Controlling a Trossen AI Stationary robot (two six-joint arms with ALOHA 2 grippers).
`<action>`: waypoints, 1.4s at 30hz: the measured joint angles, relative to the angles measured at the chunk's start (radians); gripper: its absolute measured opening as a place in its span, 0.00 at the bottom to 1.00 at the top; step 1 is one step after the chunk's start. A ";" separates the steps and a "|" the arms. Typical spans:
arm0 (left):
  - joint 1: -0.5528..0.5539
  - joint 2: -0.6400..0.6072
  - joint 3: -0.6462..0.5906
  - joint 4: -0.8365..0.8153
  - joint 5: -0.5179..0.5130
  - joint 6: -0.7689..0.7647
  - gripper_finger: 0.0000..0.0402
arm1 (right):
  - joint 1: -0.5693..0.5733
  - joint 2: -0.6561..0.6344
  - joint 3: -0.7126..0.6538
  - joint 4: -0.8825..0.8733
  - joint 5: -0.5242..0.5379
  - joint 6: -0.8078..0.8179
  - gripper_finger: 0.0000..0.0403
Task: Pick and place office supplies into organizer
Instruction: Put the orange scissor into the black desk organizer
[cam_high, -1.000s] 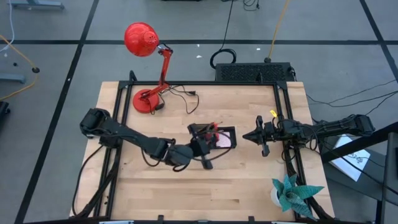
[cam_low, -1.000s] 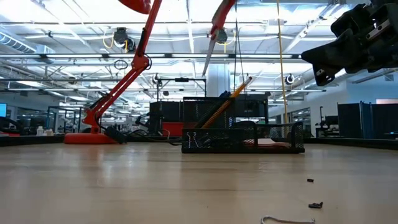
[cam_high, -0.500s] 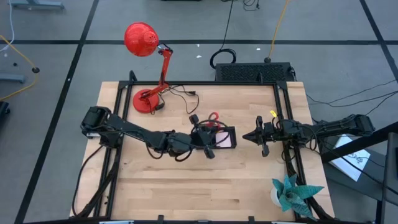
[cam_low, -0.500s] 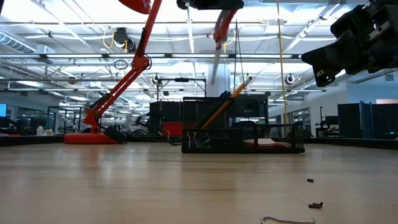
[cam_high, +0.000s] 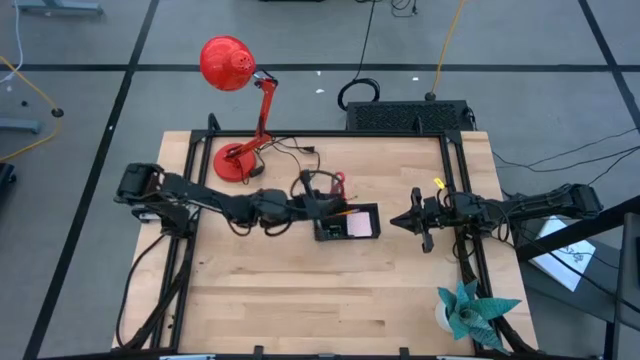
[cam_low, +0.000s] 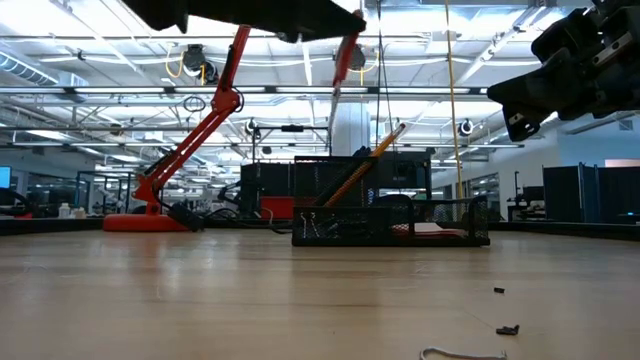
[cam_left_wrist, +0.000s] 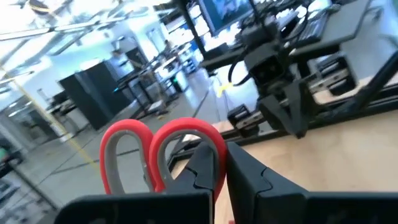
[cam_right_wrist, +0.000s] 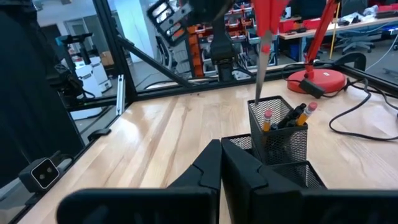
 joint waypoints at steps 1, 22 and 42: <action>0.007 -0.020 -0.018 0.002 0.022 -0.004 0.03 | 0.000 0.000 0.000 -0.001 0.000 0.000 0.01; 0.145 0.049 -0.170 0.070 0.298 -0.106 0.05 | 0.000 0.006 0.000 0.014 0.004 -0.045 0.01; 0.144 0.120 -0.170 0.050 0.279 -0.120 0.26 | 0.000 0.006 0.000 0.014 0.008 -0.072 0.01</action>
